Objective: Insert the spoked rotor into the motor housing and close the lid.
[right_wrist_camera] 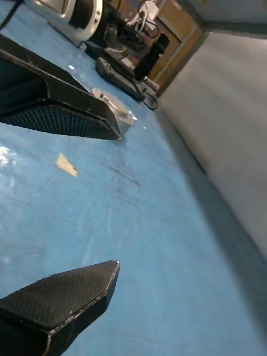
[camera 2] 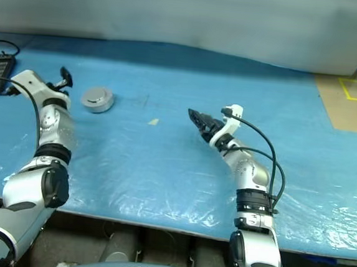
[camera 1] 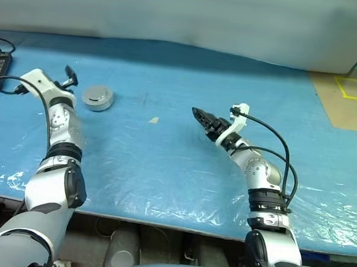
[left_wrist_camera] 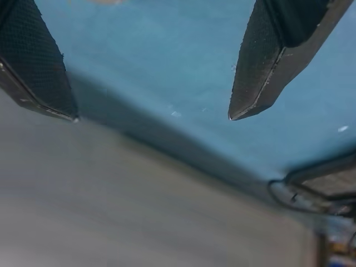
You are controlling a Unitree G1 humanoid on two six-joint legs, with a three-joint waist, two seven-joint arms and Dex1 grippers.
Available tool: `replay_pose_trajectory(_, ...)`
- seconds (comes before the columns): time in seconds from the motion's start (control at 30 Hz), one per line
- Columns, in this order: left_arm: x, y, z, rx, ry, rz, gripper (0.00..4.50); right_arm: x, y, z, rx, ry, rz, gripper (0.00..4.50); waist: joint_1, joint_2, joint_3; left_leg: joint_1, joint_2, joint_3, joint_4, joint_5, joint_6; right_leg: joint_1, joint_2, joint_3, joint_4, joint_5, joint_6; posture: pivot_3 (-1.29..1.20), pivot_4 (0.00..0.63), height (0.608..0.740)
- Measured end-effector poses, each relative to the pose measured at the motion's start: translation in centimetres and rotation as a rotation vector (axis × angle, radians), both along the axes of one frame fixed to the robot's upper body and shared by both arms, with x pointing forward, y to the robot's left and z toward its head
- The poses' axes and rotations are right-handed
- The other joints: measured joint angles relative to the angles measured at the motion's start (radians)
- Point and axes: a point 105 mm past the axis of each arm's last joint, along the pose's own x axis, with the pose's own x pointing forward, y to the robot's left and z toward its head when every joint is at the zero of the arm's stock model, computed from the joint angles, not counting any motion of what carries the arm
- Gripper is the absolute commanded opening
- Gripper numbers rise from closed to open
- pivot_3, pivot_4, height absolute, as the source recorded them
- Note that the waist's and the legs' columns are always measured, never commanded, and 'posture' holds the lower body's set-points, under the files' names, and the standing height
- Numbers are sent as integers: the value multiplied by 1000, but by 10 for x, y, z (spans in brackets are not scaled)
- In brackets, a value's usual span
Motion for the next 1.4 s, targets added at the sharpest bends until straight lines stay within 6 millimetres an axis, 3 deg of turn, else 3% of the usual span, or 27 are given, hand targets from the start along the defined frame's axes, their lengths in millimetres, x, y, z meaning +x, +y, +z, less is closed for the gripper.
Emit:
replay_pose_trajectory(0.1, 3, -63, 3, 140, -60, -350, 4479, 3, -5, -2, -81, -69, -34, 3580, 5, 0, 0, 0, -1, 1, 0, 0, 0, 0, -2, 1, 0, 0, 0, 0, 150, 740)
replay_pose_trajectory(0.23, -26, -149, -40, 333, 36, -886, 4479, -2, -30, -26, -298, -77, -32, 3580, 2, 0, 0, 0, 1, 2, 0, 0, 2, 0, -1, 1, 0, 0, -1, 0, 150, 740)
replay_pose_trajectory(0.33, -50, -173, -56, 398, 87, -1120, 4479, -6, -47, -37, -369, -81, -52, 3580, -8, 0, 0, 0, 2, 3, 0, 0, 2, -2, 3, 1, 1, 0, -3, 0, 150, 740)
replay_pose_trajectory(0.43, -63, -183, -51, 520, 99, -1257, 4479, -11, -53, -30, -404, -145, -13, 3580, -17, 1, 1, 2, 5, 4, 0, 0, 2, -1, 3, 1, 1, 0, -5, 0, 150, 740)
replay_pose_trajectory(0.6, -71, -188, -58, 590, 135, -1340, 4500, -26, -56, -22, -452, -212, 102, 4470, -20, 1, 1, 8, 4, 5, 0, 0, 3, 5, 2, 2, -1, 0, -5, 0, 150, 740)
replay_pose_trajectory(0.73, -77, -194, -63, 612, 153, -1402, 4500, -26, -54, -17, -516, -255, 109, 4470, -21, 1, 1, 9, 5, 5, -2, 0, 3, 5, 2, 2, -1, 0, -5, 0, 150, 740)
replay_pose_trajectory(0.97, -77, -196, -67, 612, 164, -1408, 4500, -23, -52, -31, -604, -246, 96, 4470, -22, 1, 1, 8, 4, 6, -2, 0, 3, 5, 2, 2, -2, 0, -5, 0, 150, 740)
replay_pose_trajectory(1.4, -73, -195, -66, 627, 169, -1398, 4500, -17, -45, -26, -591, -275, 100, 4470, -23, 1, 1, 8, 4, 6, -3, 0, 3, 5, 2, 2, -3, 0, -5, 0, 150, 740)
